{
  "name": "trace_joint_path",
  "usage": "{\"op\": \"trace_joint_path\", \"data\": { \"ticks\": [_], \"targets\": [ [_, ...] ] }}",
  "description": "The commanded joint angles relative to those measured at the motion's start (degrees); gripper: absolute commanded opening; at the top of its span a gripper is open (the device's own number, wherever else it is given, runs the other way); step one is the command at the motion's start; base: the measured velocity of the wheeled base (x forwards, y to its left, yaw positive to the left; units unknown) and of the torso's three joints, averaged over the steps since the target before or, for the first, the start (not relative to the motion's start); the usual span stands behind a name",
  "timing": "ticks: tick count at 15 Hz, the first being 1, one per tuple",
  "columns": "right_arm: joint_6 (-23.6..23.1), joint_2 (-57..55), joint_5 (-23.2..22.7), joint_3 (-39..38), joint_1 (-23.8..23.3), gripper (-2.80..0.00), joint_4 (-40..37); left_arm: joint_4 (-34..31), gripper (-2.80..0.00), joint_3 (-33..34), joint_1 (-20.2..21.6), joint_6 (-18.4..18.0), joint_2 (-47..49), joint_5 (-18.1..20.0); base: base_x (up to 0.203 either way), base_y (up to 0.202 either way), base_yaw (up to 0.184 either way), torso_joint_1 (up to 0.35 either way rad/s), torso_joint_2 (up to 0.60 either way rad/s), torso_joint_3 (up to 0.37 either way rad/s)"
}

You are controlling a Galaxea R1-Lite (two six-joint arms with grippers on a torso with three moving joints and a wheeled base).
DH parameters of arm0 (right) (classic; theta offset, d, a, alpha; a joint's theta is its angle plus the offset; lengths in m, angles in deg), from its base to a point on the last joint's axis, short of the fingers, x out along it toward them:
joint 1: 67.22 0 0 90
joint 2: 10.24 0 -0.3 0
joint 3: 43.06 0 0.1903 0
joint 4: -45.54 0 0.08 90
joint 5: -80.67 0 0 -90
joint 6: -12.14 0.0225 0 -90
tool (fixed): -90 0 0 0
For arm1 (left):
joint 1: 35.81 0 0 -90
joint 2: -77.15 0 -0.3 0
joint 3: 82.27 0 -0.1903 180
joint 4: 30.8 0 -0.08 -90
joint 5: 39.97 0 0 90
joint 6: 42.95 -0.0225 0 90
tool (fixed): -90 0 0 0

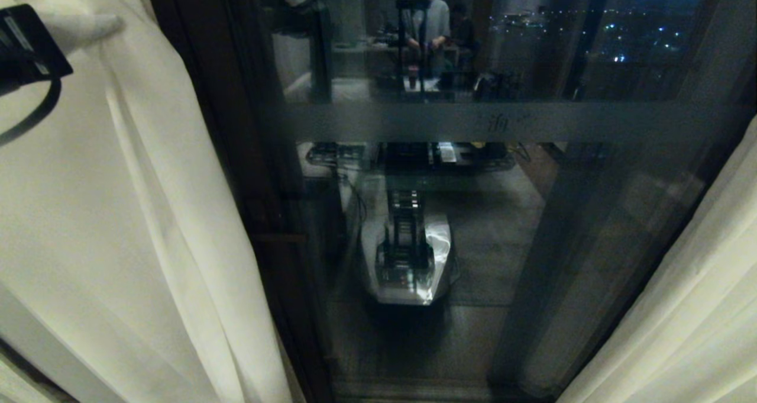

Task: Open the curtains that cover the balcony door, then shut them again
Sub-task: Close the inner curtains on both sides

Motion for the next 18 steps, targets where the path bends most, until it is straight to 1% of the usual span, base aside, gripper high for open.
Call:
{"op": "trace_joint_path", "data": {
  "ticks": [1, 5, 7, 8, 10, 11, 12, 13, 14, 18],
  "targets": [
    [0.07, -0.09, -0.01, -0.01, 0.02, -2.80, 0.01, 0.09, -2.80, 1.25, -1.15, 0.04, -1.42, 0.13, 0.000, 0.000, 0.000, 0.000, 0.00, 0.000],
    [-0.02, -0.09, -0.01, -0.01, 0.02, -2.80, 0.01, 0.17, -2.80, 3.58, -0.88, 0.01, -2.85, -0.13, 0.000, 0.000, 0.000, 0.000, 0.00, 0.000],
    [0.04, -0.09, -0.01, -0.01, 0.02, -2.80, 0.01, 0.17, -2.80, 4.48, -0.82, -0.05, -3.51, -0.91, 0.000, 0.000, 0.000, 0.000, 0.00, 0.000],
    [-0.02, -0.09, -0.01, -0.01, 0.02, -2.80, 0.01, 0.17, -2.80, 4.62, -0.82, -0.12, -3.73, -1.45, 0.000, 0.000, 0.000, 0.000, 0.00, 0.000],
    [-0.02, -0.09, -0.01, -0.01, 0.02, -2.80, 0.01, 0.09, -2.80, 4.46, -1.26, -0.29, -3.73, -3.72, 0.000, 0.000, 0.000, 0.000, 0.00, 0.000],
    [-0.01, -0.09, -0.01, -0.01, 0.02, -2.80, 0.01, 0.09, -2.80, 4.44, -2.08, -0.31, -3.73, -4.66, 0.000, 0.000, 0.000, 0.000, 0.00, 0.000],
    [-0.02, -0.09, -0.01, -0.01, 0.02, -2.80, 0.01, 0.09, -2.80, 4.44, -2.69, -0.33, -3.76, -6.70, 0.000, 0.000, 0.000, 0.000, 0.00, 0.000],
    [0.02, -0.09, -0.01, -0.01, 0.02, -2.80, 0.01, 0.09, -2.80, 4.44, -3.09, -0.91, -3.81, -7.86, 0.000, 0.000, 0.000, 0.000, 0.00, 0.000],
    [-0.02, -0.09, -0.01, -0.01, 0.02, -2.80, 0.01, 0.09, -2.80, 4.44, -3.37, -1.36, -3.82, -8.54, 0.000, 0.000, 0.000, 0.000, 0.00, 0.000],
    [-0.02, -0.09, -0.01, -0.01, 0.02, -2.80, 0.01, 0.09, -2.80, 4.44, -3.37, -1.45, -4.42, -8.63, 0.000, 0.000, 0.000, 0.000, 0.00, 0.000]
  ]
}}
